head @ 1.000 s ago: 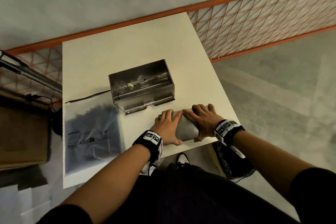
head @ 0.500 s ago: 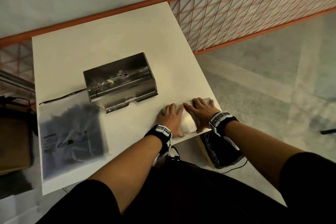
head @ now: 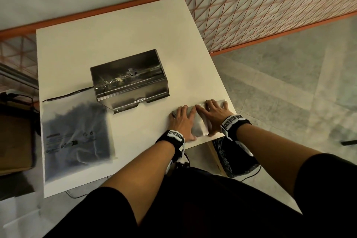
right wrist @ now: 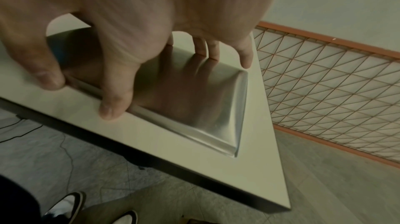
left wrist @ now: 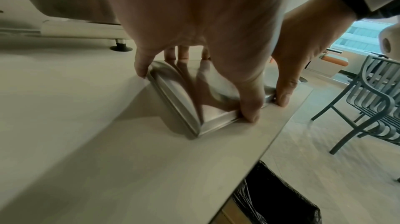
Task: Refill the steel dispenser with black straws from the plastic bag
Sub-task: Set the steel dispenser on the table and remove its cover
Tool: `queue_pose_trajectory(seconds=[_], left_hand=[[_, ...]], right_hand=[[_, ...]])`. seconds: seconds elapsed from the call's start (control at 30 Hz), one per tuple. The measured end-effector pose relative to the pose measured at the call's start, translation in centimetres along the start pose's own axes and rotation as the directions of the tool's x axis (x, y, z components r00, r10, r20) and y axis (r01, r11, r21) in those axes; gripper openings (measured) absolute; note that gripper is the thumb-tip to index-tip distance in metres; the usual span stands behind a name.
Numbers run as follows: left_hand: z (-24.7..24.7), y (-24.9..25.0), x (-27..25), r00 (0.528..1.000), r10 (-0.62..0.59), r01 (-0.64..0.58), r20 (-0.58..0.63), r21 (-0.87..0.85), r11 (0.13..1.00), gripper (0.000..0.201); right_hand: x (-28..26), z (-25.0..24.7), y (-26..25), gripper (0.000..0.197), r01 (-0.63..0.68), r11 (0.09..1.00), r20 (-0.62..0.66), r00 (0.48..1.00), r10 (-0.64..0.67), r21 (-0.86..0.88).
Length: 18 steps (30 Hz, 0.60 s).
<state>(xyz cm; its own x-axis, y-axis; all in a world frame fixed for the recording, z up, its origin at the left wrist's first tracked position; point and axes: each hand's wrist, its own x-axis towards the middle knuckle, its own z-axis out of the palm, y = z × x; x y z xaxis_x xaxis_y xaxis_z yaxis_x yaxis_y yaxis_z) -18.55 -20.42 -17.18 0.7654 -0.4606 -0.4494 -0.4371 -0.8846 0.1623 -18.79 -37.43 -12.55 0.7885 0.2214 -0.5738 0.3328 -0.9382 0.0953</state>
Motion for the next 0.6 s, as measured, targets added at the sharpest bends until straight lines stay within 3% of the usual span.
queue_pose_trajectory(seconds=[0.3,0.37,0.43,0.5,0.6], left_hand=[[0.0,-0.7,-0.3,0.999,0.030,-0.029,0.035,-0.028,0.999,0.126],[-0.8,-1.3,-1.0,0.999,0.014,-0.012,0.052,-0.040,0.999,0.115],[-2.0,-2.5,-2.2,0.997,-0.026,0.031,0.071,-0.074,0.997,0.092],[-3.0,-4.9,-3.7,0.994,-0.073,0.083,0.076,-0.134,0.988,0.066],[-4.0,-9.9,-6.2,0.974,-0.162,0.198,0.157,-0.255,0.946,0.049]], right_hand=[[0.5,-0.2,-0.5,0.144,-0.017,0.998,0.038,0.999,0.019,-0.056],[0.7,-0.6,-1.2,0.143,-0.035,0.997,0.060,0.997,0.039,-0.065],[1.2,-1.9,-2.6,0.141,-0.076,0.996,0.111,0.991,0.080,-0.042],[2.0,-3.9,-4.8,0.128,-0.115,0.993,0.166,0.980,0.113,0.000],[3.4,-6.7,-9.2,0.074,-0.070,0.990,0.183,0.982,0.047,0.123]])
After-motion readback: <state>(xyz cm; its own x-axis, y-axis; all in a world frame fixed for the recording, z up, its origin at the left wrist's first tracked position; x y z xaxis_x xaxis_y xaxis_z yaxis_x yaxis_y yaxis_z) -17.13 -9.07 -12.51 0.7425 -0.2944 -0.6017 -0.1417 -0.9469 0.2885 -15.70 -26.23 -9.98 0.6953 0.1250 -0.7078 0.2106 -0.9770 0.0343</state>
